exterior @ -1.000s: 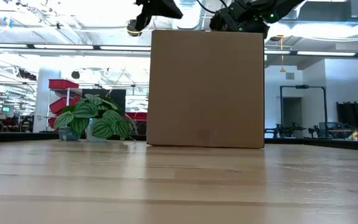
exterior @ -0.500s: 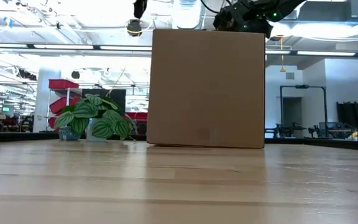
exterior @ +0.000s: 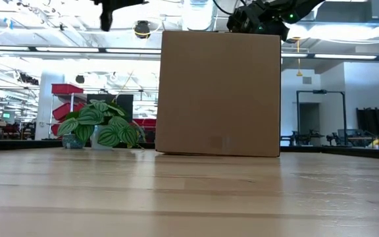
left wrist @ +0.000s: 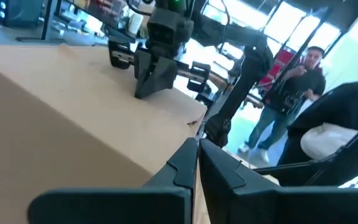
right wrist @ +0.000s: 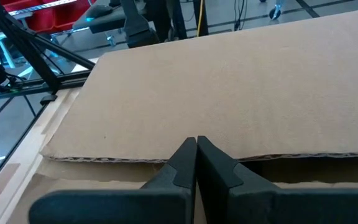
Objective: Wrap mug
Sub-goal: Close the cardboard box
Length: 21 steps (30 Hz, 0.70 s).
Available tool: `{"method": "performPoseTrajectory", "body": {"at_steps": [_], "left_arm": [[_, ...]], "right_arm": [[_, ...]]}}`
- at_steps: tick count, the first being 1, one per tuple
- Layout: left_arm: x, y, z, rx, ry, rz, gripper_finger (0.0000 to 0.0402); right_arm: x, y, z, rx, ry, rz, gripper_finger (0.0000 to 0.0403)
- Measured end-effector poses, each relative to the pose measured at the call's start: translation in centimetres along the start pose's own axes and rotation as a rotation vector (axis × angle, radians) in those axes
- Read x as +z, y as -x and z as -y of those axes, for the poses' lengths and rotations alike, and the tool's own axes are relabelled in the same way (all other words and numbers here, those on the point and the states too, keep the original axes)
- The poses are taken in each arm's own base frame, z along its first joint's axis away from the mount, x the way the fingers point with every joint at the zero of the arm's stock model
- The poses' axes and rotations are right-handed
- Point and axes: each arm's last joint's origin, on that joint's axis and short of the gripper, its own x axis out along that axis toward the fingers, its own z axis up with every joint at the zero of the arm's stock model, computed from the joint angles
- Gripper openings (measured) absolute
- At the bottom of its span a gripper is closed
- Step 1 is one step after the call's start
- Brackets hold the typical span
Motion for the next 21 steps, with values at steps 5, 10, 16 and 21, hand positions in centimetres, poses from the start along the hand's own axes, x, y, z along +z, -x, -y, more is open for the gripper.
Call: {"method": "performPoseTrajectory", "body": {"at_steps": [5, 10, 16, 21], "left_arm": [[-1.6, 2.7, -0.8, -0.024, 0.020, 0.066, 0.0000], [-3.8, 4.4, -1.8, -0.043, 0.031, 0.120, 0.0000], [-7.5, 4.1, -3.8, -0.074, 0.035, 0.214, 0.0000], [-10.0, 3.3, -5.2, -0.106, 0.067, 0.280, 0.0000]], "right_arm": [[0.1, 0.0, -0.1, 0.013, -0.029, 0.006, 0.0000], [0.2, 0.0, -0.1, 0.016, -0.055, 0.012, 0.0000], [0.5, 0.0, 0.0, 0.012, -0.093, 0.037, 0.0000], [0.6, 0.0, 0.0, 0.011, -0.135, 0.046, 0.0000]]}}
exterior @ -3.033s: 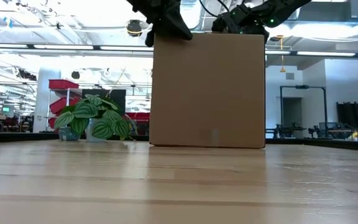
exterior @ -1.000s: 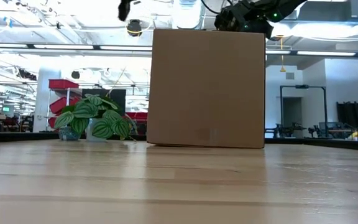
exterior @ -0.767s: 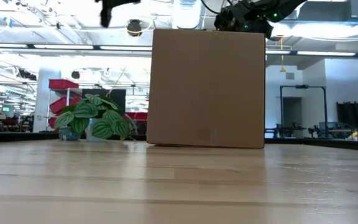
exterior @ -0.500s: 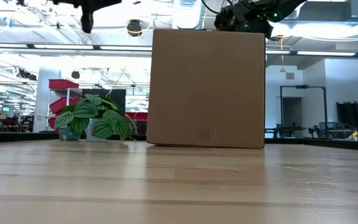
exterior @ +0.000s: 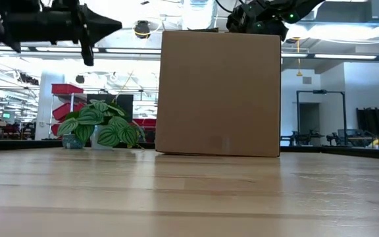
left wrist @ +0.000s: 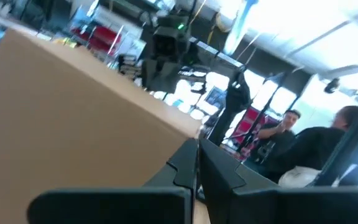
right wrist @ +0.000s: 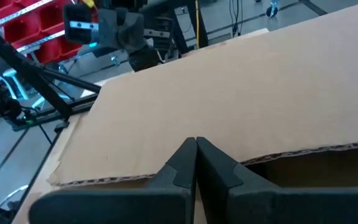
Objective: Wrap mug
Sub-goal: Close the cardboard box
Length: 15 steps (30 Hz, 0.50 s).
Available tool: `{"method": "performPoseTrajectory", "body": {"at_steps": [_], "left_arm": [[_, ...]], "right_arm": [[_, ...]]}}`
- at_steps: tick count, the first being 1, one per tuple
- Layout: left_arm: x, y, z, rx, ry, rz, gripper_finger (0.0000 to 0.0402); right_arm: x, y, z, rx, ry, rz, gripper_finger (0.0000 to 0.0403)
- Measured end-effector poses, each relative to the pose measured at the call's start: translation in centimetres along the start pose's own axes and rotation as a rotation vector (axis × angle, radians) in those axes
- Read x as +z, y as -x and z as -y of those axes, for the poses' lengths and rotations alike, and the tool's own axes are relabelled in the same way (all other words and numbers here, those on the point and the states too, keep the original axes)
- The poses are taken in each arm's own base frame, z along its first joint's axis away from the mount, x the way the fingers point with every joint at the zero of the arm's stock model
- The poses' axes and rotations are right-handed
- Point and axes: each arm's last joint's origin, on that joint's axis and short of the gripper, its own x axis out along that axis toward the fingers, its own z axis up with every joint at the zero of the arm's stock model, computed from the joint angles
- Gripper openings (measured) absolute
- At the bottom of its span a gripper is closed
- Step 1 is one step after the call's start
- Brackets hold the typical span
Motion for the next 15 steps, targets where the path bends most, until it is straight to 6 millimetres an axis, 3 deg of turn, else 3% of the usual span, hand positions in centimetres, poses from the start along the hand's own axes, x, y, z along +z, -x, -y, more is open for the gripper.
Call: {"method": "performPoseTrajectory", "body": {"at_steps": [9, 15], "left_arm": [[-1.8, -1.0, -1.0, -0.089, -0.067, 0.042, 0.0000], [-2.9, 0.3, -1.4, -0.145, -0.063, 0.089, 0.0000]], "right_arm": [[0.0, 0.0, 0.0, -0.001, -0.010, 0.002, 0.0000], [0.0, 0.0, 0.0, -0.003, -0.011, 0.001, 0.0000]]}}
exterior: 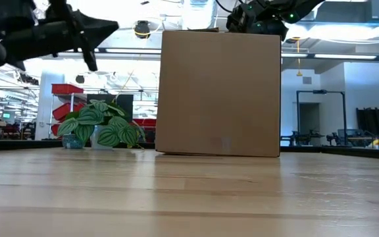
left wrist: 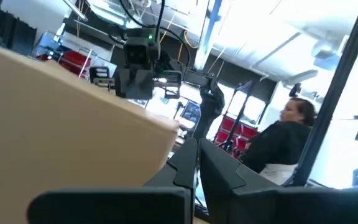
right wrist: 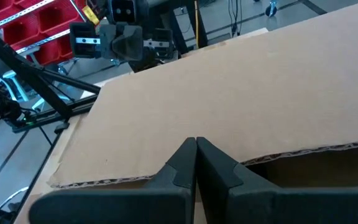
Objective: Wrap mug
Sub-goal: Close the cardboard box
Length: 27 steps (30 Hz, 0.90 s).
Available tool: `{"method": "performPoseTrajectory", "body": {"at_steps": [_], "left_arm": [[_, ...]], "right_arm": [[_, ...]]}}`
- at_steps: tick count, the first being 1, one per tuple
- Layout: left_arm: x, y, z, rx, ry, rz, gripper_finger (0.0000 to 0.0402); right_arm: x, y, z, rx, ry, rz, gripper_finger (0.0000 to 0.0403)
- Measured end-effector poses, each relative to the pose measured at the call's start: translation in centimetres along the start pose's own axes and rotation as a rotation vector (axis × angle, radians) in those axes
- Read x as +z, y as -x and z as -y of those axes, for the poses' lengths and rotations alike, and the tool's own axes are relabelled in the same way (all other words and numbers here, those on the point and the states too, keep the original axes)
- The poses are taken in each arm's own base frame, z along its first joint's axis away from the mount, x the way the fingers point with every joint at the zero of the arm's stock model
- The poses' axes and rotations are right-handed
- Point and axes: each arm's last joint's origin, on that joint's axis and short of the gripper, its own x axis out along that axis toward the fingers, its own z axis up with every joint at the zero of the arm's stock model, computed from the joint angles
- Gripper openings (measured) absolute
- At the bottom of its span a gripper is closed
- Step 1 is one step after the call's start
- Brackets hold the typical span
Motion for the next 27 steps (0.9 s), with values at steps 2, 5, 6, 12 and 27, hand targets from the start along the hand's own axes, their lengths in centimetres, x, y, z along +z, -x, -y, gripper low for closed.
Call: {"method": "performPoseTrajectory", "body": {"at_steps": [2, 5, 6, 12, 27], "left_arm": [[-0.5, 0.8, -0.1, -0.001, 0.023, 0.003, 0.0000], [-0.5, 1.7, 0.1, -0.019, 0.061, 0.016, 0.0000], [-0.5, 1.8, 0.2, -0.030, 0.069, 0.001, 0.0000], [0.0, 2.7, 0.7, -0.044, 0.045, -0.066, 0.0000], [-1.6, 6.0, -0.3, 0.228, -0.236, -0.270, 0.0000]], "right_arm": [[0.0, 0.0, 0.0, 0.001, 0.000, 0.000, 0.0000], [0.0, -0.1, -0.2, 0.003, 0.002, -0.001, 0.0000], [0.0, -0.2, -0.2, 0.003, 0.003, -0.001, 0.0000], [0.2, -0.6, -0.6, 0.012, 0.021, 0.011, 0.0000], [0.4, -0.8, -0.9, 0.017, 0.004, 0.025, 0.0000]]}}
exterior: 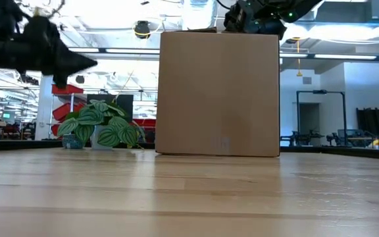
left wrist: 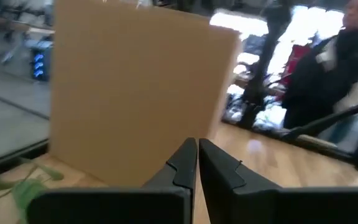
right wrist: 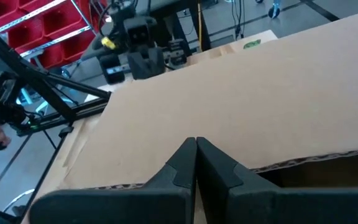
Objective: Wrap mug
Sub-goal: Close the cardboard box, then return to Home Position
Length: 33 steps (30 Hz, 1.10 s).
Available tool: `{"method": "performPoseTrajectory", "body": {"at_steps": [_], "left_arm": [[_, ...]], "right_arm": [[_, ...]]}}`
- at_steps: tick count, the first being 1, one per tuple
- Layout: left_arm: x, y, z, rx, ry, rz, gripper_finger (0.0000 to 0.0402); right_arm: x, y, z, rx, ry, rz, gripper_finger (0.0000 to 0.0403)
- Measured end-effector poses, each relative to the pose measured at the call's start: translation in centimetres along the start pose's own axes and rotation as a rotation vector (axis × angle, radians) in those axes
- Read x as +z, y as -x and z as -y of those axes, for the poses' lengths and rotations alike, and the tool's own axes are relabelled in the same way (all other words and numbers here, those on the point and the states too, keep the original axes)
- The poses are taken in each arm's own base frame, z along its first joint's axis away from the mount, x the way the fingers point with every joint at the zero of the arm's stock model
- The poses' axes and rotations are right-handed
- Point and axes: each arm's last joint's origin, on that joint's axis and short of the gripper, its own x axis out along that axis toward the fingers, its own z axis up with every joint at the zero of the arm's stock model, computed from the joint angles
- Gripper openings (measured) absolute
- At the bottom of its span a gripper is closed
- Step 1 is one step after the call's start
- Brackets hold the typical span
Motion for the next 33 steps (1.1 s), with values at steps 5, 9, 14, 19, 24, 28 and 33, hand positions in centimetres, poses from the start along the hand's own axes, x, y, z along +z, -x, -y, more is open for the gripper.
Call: {"method": "performPoseTrajectory", "body": {"at_steps": [5, 9, 14, 19, 24, 28, 33], "left_arm": [[-0.2, 0.0, -0.1, 0.022, 0.005, -0.018, 0.0000], [-0.1, 0.0, -0.1, 0.036, -0.014, -0.014, 0.0000], [-0.3, 0.0, -0.3, 0.076, -0.021, -0.023, 0.0000], [-0.4, 0.0, -0.3, 0.088, -0.012, -0.036, 0.0000], [-0.3, 0.0, -0.3, 0.086, 0.011, -0.030, 0.0000], [-0.4, 0.0, -0.3, 0.086, 0.012, -0.030, 0.0000], [-0.4, 0.0, -0.3, 0.085, 0.011, -0.031, 0.0000]], "right_arm": [[1.4, 1.3, -1.2, 0.006, 0.013, 0.038, 0.0000], [3.1, 4.1, -3.9, 0.014, 0.046, 0.116, 0.0000], [3.4, 8.4, -7.9, 0.005, 0.046, 0.123, 0.0000], [2.3, 12.7, -12.8, 0.010, 0.006, 0.098, 0.0000], [0.2, 16.1, -17.5, 0.007, 0.028, 0.144, 0.0000], [-3.4, 17.6, -19.5, 0.028, -0.029, 0.171, 0.0000], [-8.3, 17.7, -20.1, 0.075, -0.042, 0.279, 0.0000]]}}
